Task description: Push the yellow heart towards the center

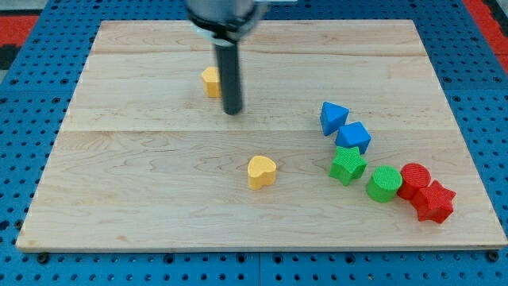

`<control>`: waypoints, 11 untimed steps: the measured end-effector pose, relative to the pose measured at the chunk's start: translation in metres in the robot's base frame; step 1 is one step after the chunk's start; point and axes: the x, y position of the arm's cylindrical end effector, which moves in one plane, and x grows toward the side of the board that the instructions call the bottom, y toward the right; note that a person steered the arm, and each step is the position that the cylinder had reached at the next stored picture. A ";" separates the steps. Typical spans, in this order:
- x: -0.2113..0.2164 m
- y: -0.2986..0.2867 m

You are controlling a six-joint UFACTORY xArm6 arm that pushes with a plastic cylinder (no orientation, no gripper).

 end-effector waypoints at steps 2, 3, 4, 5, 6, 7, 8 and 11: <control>0.102 0.044; 0.135 -0.004; 0.086 -0.050; 0.054 -0.050; 0.087 -0.033; 0.097 0.013; 0.051 0.003; 0.082 -0.069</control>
